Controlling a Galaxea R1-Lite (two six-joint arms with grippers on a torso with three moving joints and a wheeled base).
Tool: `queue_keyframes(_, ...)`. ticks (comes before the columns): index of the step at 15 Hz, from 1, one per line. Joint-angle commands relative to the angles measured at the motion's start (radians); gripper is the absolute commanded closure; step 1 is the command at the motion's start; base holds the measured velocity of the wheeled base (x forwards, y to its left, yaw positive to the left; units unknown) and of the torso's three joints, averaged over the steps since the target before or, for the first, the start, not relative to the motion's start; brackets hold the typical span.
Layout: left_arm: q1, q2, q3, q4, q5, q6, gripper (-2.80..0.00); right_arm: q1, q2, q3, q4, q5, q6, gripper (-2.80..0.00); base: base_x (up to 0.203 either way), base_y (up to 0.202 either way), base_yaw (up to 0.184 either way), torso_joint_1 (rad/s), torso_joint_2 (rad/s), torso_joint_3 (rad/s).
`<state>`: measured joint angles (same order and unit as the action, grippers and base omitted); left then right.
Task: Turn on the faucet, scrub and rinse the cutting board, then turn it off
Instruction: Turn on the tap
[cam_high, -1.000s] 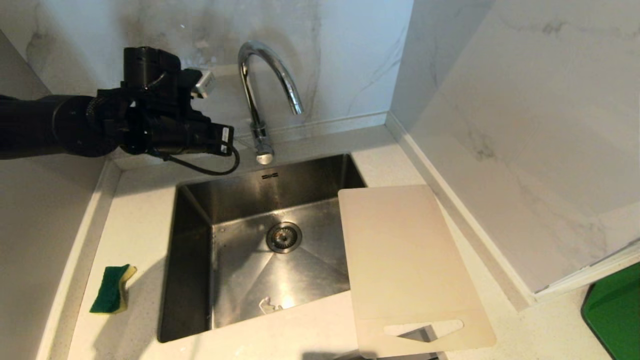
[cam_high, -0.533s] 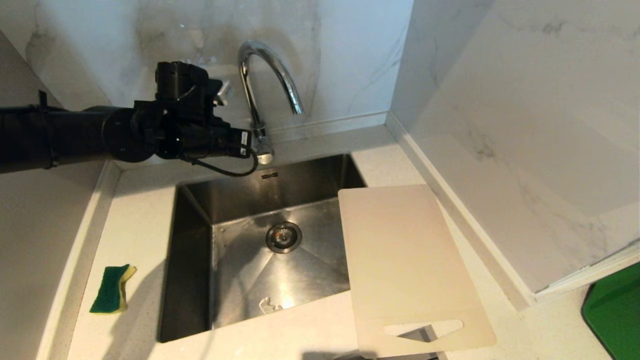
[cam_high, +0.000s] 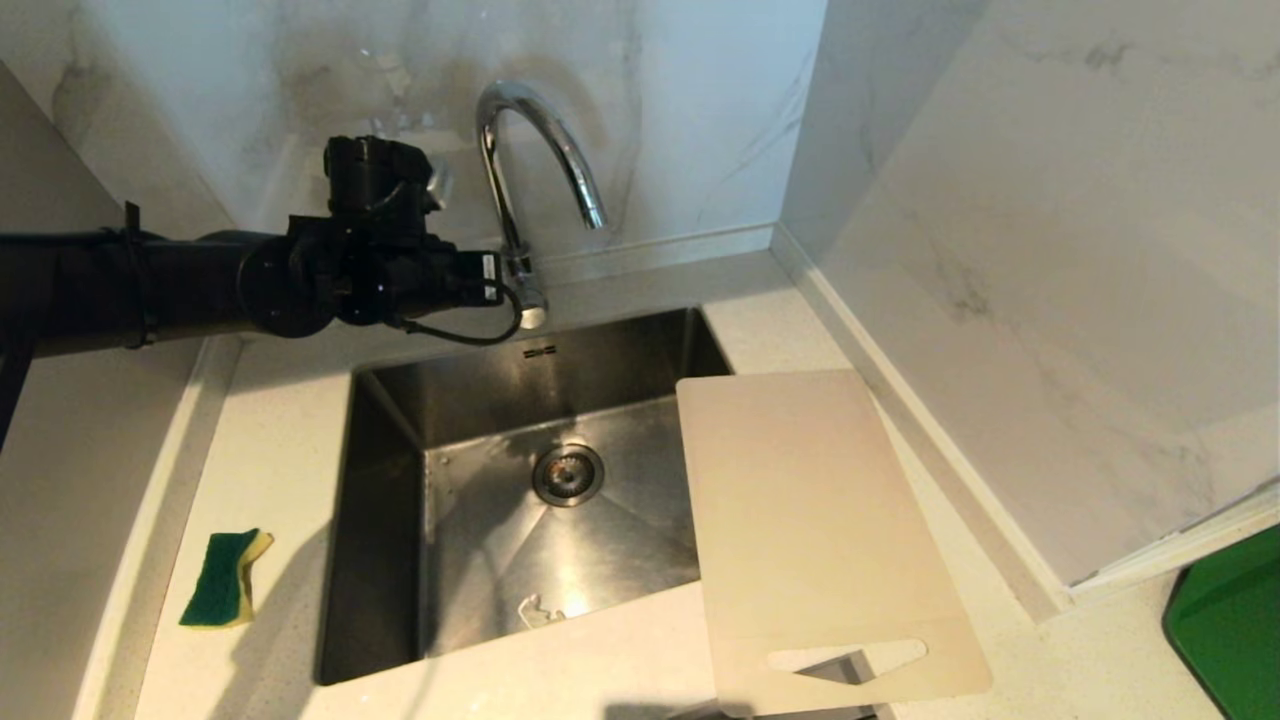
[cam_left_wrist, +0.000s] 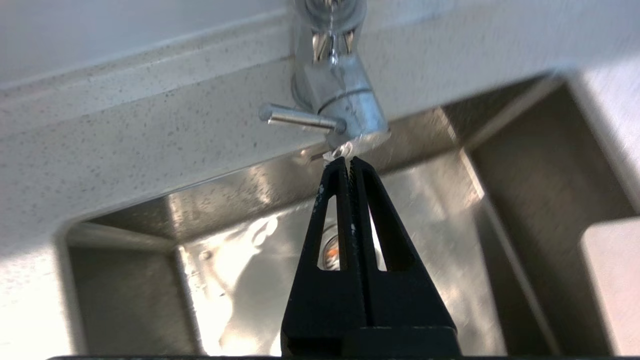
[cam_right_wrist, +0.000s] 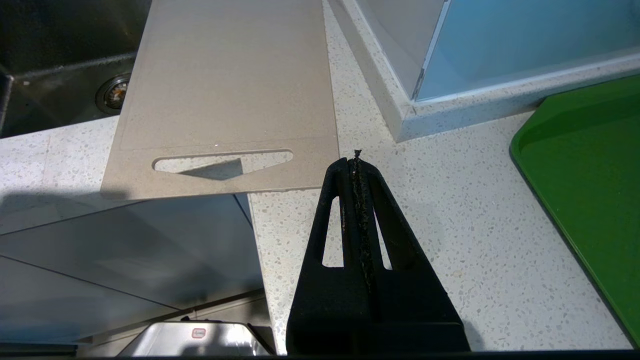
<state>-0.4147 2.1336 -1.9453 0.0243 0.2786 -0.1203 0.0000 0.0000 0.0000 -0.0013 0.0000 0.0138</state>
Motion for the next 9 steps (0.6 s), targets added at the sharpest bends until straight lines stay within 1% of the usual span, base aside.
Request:
queue_keyframes(1,-0.002,0.003,0.000,-0.027,0.023,-0.010,0.00,0.000,0.000,0.000,0.000,0.000,0.000,0.00,0.000,0.000,0.000,0.000,0.00,0.000)
queue_keyframes(2,-0.001,0.005,0.000,-0.030,0.038,-0.011,0.00,0.000,0.000,0.000,0.000,0.000,0.000,0.00,0.000,0.000,0.000,0.000,0.00,0.000)
queue_keyframes(3,-0.001,0.003,0.000,-0.032,0.040,-0.022,0.00,0.000,0.000,0.000,0.000,0.000,0.000,0.00,0.000,0.000,0.000,0.000,0.00,0.000)
queue_keyframes(5,-0.005,0.000,0.002,-0.032,0.047,-0.066,0.00,0.000,0.000,0.000,0.000,0.000,0.000,0.00,0.000,0.000,0.000,0.000,0.00,0.000)
queue_keyframes(6,-0.015,-0.004,0.006,-0.033,0.063,-0.096,0.00,0.001,0.000,0.000,0.000,0.000,0.000,0.00,0.000,0.000,0.000,0.000,0.00,0.000)
queue_keyframes(7,-0.024,-0.010,0.008,-0.049,0.070,-0.110,0.00,0.001,0.000,0.000,0.000,0.000,0.000,0.00,0.000,0.000,0.000,0.000,0.00,0.000)
queue_keyframes(9,-0.038,-0.018,0.014,-0.107,0.080,-0.116,0.00,0.000,0.000,0.000,0.000,0.000,0.000,0.00,0.000,0.000,0.000,0.000,0.00,0.000)
